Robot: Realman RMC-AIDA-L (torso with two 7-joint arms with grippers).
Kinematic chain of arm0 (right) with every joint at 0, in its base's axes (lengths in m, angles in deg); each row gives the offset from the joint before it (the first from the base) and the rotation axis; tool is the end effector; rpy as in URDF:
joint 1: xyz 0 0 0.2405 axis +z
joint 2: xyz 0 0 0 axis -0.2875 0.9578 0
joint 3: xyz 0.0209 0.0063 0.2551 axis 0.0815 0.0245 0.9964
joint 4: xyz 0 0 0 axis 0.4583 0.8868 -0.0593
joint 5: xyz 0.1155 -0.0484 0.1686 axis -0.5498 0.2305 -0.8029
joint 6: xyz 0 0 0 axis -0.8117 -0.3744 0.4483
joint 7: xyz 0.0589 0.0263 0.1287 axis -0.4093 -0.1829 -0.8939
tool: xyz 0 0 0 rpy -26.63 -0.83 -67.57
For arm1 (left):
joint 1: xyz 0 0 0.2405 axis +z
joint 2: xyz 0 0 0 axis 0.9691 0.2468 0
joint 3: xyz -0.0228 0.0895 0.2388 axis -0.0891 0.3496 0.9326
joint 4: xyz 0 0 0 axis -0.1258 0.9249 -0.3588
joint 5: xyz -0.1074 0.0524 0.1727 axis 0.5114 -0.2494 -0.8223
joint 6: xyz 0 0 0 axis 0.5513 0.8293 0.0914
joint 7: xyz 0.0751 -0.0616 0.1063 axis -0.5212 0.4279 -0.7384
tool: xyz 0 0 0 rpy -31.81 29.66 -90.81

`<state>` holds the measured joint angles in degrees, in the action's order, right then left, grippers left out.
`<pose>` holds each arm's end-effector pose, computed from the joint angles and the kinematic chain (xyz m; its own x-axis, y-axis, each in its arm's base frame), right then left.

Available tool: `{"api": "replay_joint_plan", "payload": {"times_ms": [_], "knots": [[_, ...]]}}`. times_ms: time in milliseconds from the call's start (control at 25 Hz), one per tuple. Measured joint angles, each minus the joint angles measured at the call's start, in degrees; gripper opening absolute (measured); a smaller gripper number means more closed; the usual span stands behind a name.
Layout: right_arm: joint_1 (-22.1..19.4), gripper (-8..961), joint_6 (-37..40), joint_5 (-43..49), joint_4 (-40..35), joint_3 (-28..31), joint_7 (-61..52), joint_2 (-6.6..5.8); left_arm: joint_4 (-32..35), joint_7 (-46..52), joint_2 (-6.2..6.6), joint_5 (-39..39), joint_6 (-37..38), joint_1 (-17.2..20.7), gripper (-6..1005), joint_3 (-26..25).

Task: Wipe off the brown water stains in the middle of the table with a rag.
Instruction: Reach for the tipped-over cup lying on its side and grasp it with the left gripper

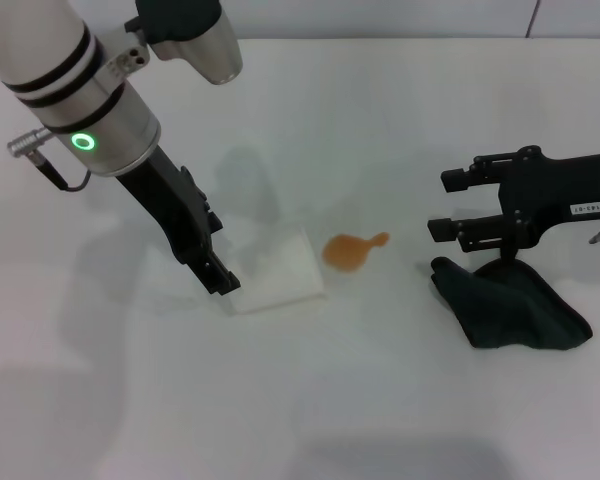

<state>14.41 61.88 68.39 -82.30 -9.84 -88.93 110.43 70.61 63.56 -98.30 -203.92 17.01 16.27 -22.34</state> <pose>0.2313 0.3540 0.0248 0.9094 -0.2304 -0.3462 -0.3067 -0.9338 -0.1842 -0.1490 0.3921 -0.0262 0.8560 0.2707 -0.4404 0.2655 -0.9612 -0.0748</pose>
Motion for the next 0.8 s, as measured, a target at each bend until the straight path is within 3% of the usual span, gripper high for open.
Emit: {"api": "replay_joint_plan", "payload": {"times_ms": [320, 800], "knots": [[0.2, 708, -0.2, 0.0, 0.0, -0.2, 0.0, 0.00, -2.8, 0.2, -0.08, 0.4, -2.8, -0.5, 851, 1.2], [0.3, 708, -0.5, 0.0, 0.1, -0.2, 0.0, 0.00, -4.2, 1.1, -0.17, 5.2, -5.2, -0.6, 846, 7.5]]}}
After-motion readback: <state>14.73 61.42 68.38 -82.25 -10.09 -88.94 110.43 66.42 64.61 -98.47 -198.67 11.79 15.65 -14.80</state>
